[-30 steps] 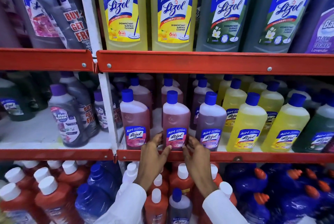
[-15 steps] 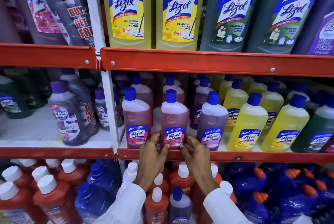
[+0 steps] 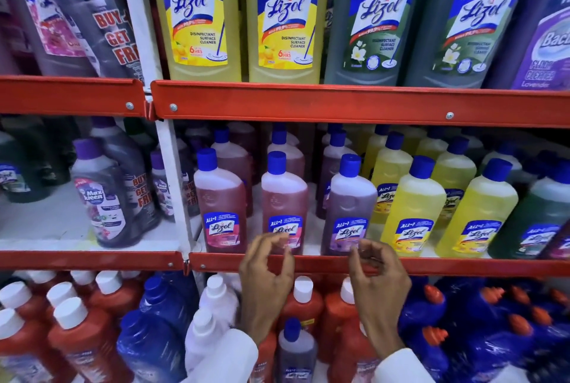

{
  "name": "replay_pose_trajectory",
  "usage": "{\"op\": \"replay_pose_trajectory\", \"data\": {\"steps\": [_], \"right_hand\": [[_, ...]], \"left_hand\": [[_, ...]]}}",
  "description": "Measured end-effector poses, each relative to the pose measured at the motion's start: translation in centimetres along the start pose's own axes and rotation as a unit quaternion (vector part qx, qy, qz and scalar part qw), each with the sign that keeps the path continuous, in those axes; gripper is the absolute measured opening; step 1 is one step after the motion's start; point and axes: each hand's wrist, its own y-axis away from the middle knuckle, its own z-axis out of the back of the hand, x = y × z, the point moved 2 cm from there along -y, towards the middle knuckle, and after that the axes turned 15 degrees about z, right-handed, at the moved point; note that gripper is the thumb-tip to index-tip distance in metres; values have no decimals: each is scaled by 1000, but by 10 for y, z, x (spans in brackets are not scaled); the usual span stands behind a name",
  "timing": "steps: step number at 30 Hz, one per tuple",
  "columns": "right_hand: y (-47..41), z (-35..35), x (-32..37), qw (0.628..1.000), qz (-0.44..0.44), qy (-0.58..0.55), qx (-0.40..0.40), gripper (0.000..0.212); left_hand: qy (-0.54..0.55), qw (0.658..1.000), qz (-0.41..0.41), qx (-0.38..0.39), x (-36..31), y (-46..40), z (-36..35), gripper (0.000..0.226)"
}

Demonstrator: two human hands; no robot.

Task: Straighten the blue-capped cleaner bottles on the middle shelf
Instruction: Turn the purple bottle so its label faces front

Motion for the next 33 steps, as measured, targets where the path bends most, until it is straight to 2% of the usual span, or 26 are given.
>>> {"op": "replay_pose_trajectory", "data": {"steps": [2,5,8,12,20,26,33], "right_hand": [[-8,6,-14,1000,-5,-1,14,23],[-11,9,-32,997,-5,4,77,30],[-13,7,-45,988,-2,14,151,43],[-21,2,-50,976,9,13,217,47],[-33,3,-54,969,-14,-23,245,41],[-33,4,-58,968,-23,-37,247,40],[-32,3,-60,970,-22,-34,240,38]], "left_hand": [[-4,999,-4,52,-9,7,-16,21],[-25,992,45,118,-11,12,-42,38],[-61,988,59,129,-11,12,-58,48],[-68,987,54,137,-20,9,-67,37],[-73,984,76,143,-17,5,-74,34],[-51,983,110,139,-6,3,-80,37],[-51,982,112,141,-1,3,-83,36]]}}
